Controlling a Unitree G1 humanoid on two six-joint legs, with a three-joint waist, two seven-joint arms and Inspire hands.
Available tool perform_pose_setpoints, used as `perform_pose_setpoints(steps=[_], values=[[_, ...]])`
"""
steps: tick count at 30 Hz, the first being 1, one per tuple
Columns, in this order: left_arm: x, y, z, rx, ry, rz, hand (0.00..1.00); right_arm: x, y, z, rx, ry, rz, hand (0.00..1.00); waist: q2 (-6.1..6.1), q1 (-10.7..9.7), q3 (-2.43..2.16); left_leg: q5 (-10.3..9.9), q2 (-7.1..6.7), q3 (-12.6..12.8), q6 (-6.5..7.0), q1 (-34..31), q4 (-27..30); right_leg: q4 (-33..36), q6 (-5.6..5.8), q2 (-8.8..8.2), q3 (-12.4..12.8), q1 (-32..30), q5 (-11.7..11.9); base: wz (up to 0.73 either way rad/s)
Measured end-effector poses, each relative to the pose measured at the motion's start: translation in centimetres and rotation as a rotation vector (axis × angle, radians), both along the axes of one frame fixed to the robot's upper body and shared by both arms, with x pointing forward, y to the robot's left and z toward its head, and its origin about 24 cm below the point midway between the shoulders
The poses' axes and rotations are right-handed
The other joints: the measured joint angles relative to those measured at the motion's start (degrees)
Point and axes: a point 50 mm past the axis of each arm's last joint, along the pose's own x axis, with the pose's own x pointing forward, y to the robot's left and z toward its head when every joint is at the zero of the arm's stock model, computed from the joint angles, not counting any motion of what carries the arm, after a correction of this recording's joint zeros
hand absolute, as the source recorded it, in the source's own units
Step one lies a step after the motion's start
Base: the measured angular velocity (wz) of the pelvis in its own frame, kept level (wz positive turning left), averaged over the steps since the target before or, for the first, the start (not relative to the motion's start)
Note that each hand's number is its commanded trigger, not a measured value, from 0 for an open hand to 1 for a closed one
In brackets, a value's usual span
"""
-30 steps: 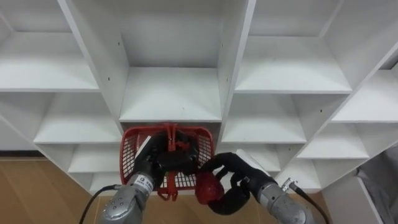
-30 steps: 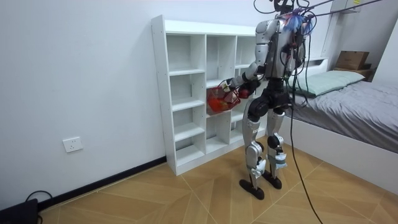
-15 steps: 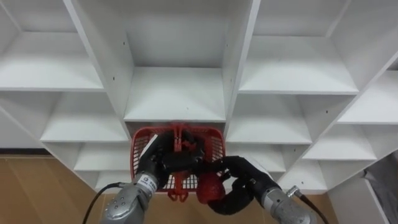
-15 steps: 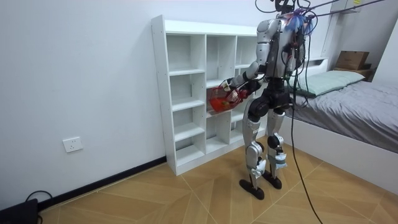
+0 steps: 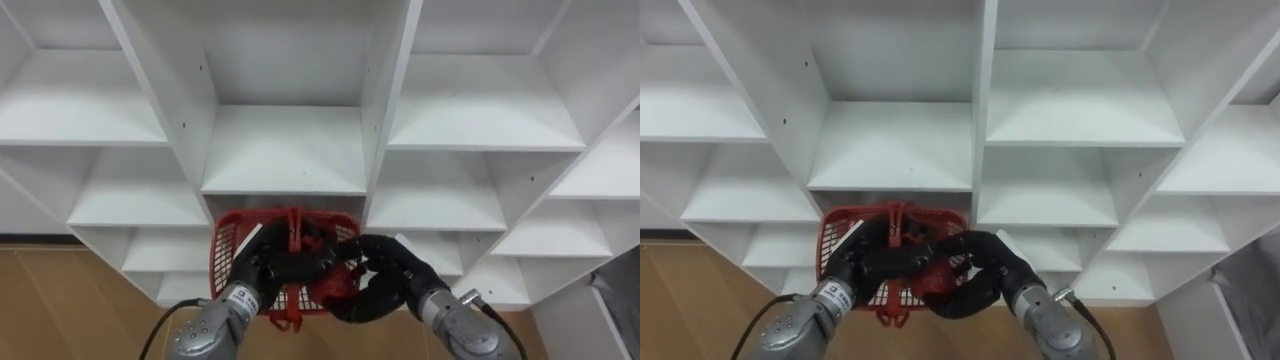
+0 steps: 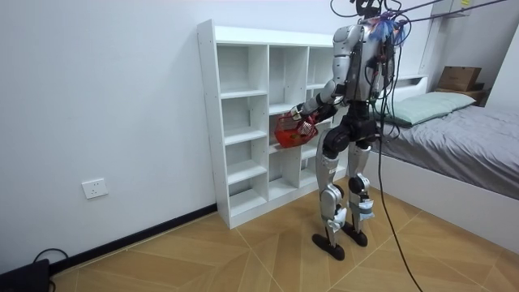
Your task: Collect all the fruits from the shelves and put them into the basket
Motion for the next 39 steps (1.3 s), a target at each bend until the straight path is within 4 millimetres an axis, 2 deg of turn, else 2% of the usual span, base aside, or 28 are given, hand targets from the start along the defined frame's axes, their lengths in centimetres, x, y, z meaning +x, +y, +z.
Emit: perform_pose_setpoints(steps=[7,9,10,19,39], values=[[-0.2,-0.1,-0.1,0.001,0.006,-0.002,1.0,0.1,0.1,0.0,0.019,-0.004,-0.057,1.0,0.01,-1.0,0.01,0.0,0.05,-0.02,0.0,0.31,0.04,0.21,0.01,-0.03,-0.13,0.31,0.01,0.0],[-0.2,-0.1,-0.2,0.003,0.009,-0.006,1.0,0.0,0.1,-0.1,0.019,-0.001,-0.062,0.12,0.06,-1.26,0.02,0.0,0.07,-0.03,0.0,0.43,0.06,0.27,0.02,-0.01,-0.08,0.36,0.05,0.0],[-0.3,-0.2,-0.2,0.004,0.011,-0.007,1.0,0.0,0.1,-0.1,0.017,0.0,-0.064,0.0,0.1,-1.22,0.03,0.0,0.07,-0.03,0.0,0.44,0.09,0.34,0.03,-0.01,-0.11,0.4,0.07,0.0],[-0.6,-0.8,-0.5,0.007,0.031,-0.041,1.0,0.1,0.2,-0.1,0.008,-0.002,-0.09,0.0,0.55,-1.31,0.08,0.01,-0.1,-0.15,0.02,0.23,0.14,0.85,0.04,-0.06,-0.58,-0.01,0.04,0.0],[-1.0,-1.1,-0.8,0.011,0.064,-0.057,1.0,0.3,0.7,0.1,0.018,-0.01,-0.076,0.0,0.42,-1.26,0.04,0.01,-0.27,-0.09,0.03,0.17,0.85,0.85,0.06,-0.12,-0.16,0.0,0.01,0.0]])
